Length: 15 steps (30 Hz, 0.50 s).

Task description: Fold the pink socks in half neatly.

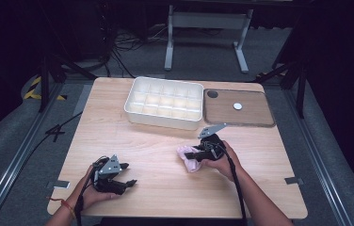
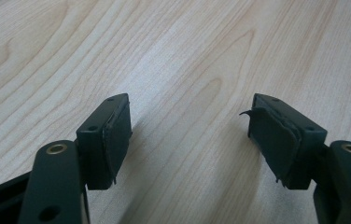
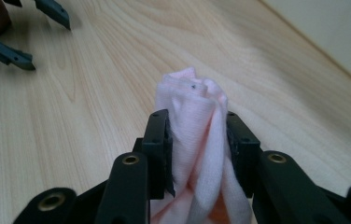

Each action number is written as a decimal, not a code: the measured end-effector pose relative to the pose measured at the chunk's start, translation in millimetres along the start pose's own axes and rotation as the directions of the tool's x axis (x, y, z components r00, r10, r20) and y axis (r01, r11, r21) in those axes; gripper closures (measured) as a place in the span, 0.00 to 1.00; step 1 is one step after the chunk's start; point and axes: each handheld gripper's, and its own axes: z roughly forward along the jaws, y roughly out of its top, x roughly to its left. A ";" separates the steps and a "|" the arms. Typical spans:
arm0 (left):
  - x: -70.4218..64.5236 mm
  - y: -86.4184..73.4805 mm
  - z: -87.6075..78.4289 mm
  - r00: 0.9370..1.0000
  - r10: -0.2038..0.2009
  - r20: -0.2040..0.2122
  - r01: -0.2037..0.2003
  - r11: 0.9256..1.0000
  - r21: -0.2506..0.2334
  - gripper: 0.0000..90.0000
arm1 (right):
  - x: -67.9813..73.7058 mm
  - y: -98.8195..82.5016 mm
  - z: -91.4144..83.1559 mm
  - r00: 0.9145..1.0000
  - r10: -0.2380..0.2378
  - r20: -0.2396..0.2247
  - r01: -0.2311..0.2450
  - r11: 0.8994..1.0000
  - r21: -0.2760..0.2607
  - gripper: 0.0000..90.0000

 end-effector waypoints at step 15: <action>1.3 3.8 4.7 0.998 -0.044 -0.049 0.045 0.999 0.022 0.18 | -8.5 27.8 -48.9 0.979 -0.053 0.195 0.103 0.962 -0.254 0.76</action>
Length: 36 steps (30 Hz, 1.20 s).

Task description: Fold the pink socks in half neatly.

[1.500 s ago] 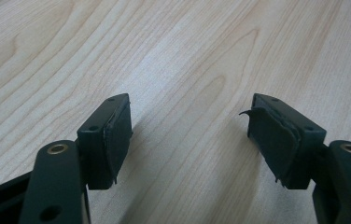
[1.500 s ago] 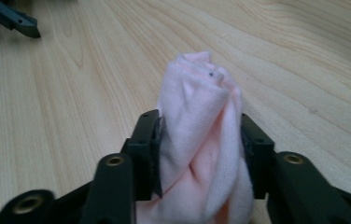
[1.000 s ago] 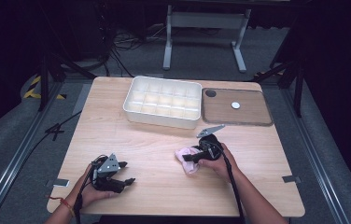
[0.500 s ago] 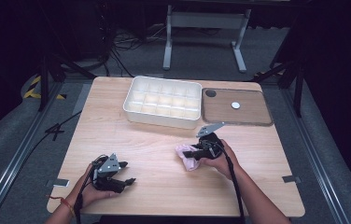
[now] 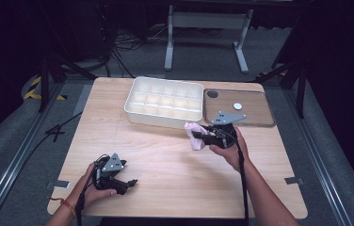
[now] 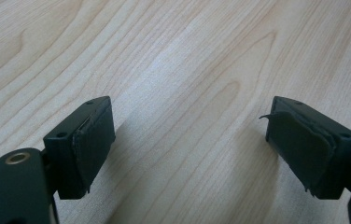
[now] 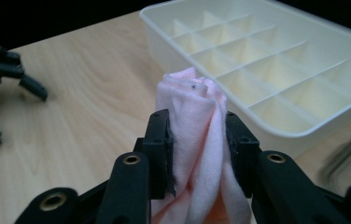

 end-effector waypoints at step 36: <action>-0.2 0.0 0.1 1.000 -0.001 -0.003 0.001 1.000 0.000 0.17 | -57.8 42.3 37.3 0.982 0.001 0.187 0.005 1.000 -0.030 0.76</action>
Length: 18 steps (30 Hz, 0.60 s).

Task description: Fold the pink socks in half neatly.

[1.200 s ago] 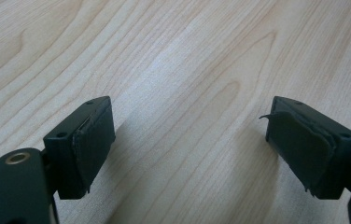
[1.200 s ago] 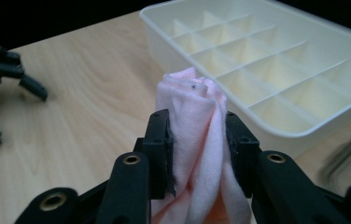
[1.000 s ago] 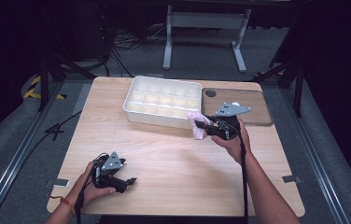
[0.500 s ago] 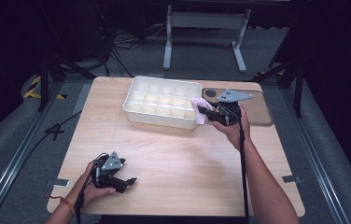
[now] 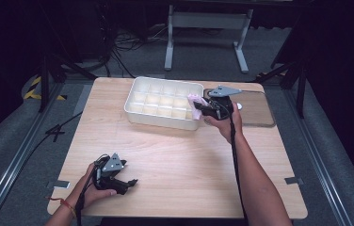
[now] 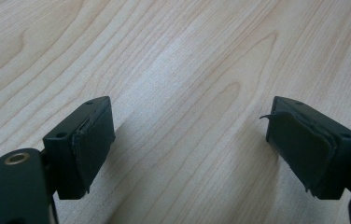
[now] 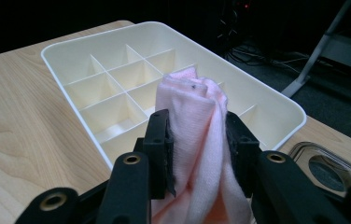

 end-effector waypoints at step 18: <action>-1.1 -0.6 -0.2 1.000 -0.010 -0.005 0.010 1.000 -0.005 0.18 | 1.7 -2.9 39.6 0.997 -0.055 0.052 0.051 0.996 0.070 0.75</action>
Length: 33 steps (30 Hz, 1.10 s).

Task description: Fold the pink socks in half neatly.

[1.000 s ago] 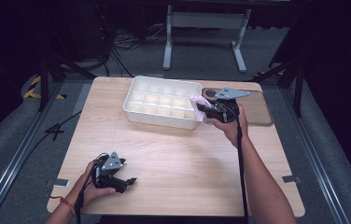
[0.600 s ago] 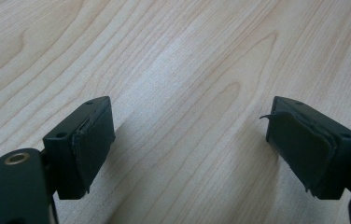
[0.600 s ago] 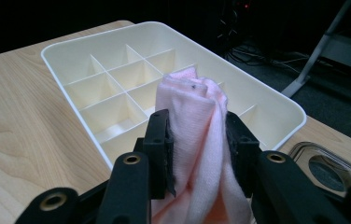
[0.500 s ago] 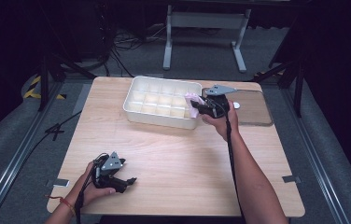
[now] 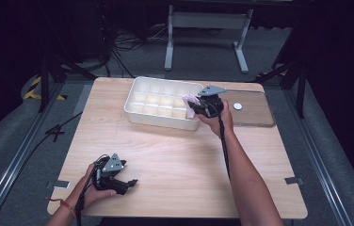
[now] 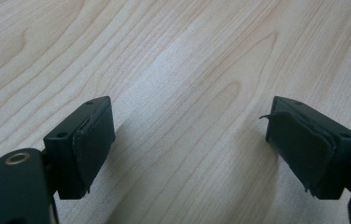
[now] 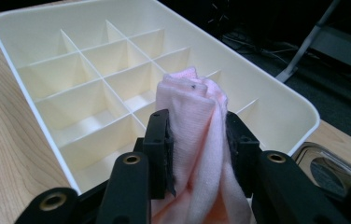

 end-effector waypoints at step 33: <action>-0.4 -0.4 -0.1 1.000 -0.007 0.002 0.007 1.000 0.000 0.18 | 8.5 -3.2 8.4 0.969 -0.189 -0.161 0.231 0.925 0.301 0.73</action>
